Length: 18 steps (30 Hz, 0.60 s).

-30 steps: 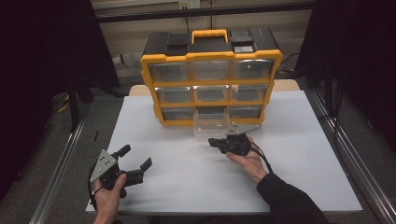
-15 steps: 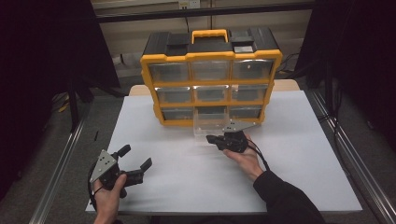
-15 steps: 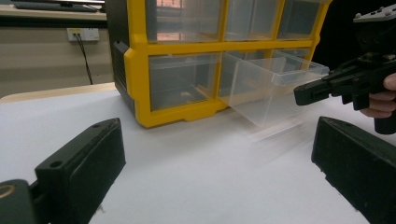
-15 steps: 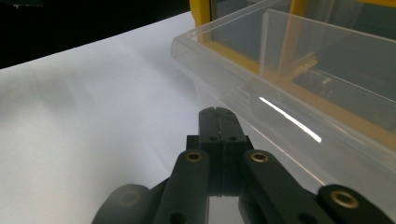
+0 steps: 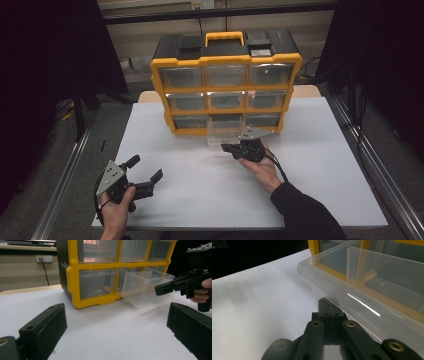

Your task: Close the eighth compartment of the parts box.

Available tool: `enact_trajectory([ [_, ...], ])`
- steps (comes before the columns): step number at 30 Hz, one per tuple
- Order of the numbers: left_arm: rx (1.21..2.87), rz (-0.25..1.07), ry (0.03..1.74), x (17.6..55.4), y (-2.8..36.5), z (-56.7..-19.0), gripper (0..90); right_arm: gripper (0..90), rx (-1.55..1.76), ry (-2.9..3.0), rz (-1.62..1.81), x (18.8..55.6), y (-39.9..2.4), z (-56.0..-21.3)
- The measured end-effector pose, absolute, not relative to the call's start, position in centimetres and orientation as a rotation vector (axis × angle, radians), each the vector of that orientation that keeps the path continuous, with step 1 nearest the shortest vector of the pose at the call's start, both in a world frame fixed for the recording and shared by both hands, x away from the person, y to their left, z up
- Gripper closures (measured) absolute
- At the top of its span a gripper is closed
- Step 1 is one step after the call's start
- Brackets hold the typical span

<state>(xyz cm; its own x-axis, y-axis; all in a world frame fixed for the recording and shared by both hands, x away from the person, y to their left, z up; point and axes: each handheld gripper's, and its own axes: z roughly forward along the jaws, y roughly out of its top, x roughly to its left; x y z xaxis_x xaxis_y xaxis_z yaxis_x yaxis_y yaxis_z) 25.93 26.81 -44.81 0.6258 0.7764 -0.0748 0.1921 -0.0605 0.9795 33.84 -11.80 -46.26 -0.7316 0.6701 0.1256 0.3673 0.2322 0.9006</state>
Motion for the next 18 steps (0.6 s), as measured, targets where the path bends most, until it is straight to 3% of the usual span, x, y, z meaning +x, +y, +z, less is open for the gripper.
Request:
enact_trajectory([
  [18, 1.596, 0.58, 0.823, 25.92, 26.8, -44.8, 2.5, 90.0, 0.981, 2.195, 1.504, 34.63, -11.35, -45.96],
])
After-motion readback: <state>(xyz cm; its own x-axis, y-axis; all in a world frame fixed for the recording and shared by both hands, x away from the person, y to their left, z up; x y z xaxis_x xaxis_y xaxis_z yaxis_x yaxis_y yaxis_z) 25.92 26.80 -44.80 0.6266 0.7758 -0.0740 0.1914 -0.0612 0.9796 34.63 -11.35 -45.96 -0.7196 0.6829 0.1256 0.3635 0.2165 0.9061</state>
